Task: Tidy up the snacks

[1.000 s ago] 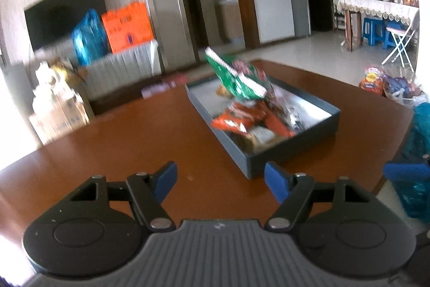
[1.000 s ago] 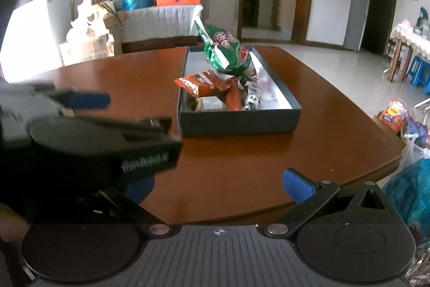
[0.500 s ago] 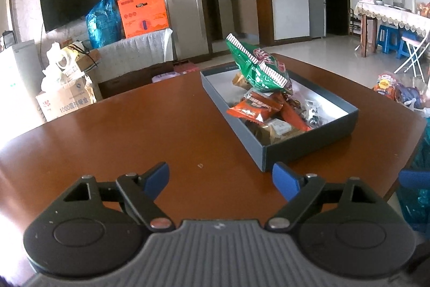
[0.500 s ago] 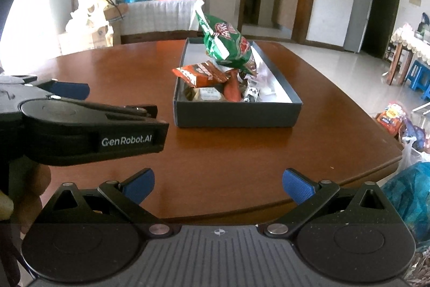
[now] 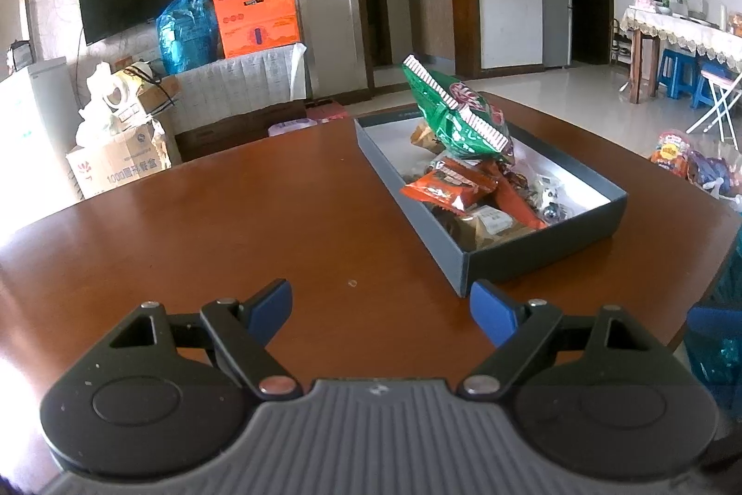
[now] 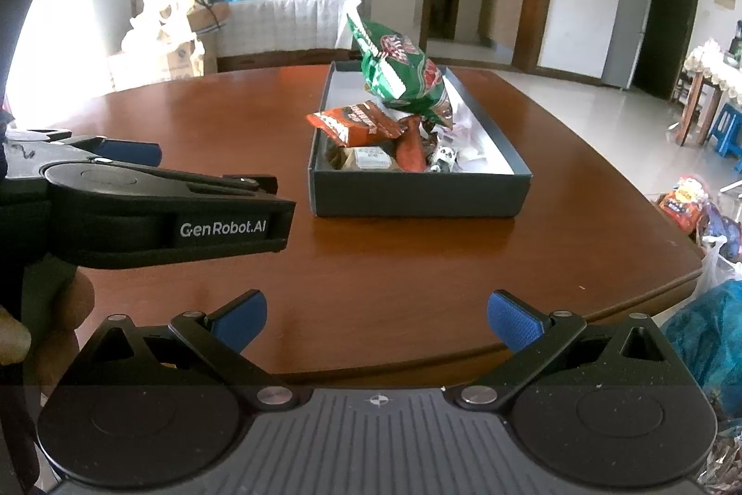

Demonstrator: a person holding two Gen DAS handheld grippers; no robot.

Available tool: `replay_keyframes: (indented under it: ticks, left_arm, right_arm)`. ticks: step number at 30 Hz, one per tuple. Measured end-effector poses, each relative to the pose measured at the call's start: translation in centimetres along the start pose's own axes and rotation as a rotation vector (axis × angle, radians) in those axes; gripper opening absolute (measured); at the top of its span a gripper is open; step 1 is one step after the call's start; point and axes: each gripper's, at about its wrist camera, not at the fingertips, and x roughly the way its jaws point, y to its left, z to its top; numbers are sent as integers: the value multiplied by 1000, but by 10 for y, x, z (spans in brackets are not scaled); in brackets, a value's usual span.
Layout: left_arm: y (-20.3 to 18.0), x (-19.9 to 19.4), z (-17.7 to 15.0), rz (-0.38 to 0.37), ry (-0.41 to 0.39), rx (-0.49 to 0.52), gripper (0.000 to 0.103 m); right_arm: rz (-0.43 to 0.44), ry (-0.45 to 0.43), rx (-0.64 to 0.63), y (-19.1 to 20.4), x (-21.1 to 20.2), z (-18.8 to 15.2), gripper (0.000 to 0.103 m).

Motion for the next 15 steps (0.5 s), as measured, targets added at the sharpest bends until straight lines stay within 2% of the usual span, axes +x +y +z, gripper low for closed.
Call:
replay_keyframes:
  ticks: [15]
  left_arm:
    - [3,4,-1,5,8,-22,85]
  right_arm:
    - [16,6,-14,1,1,-2,103]
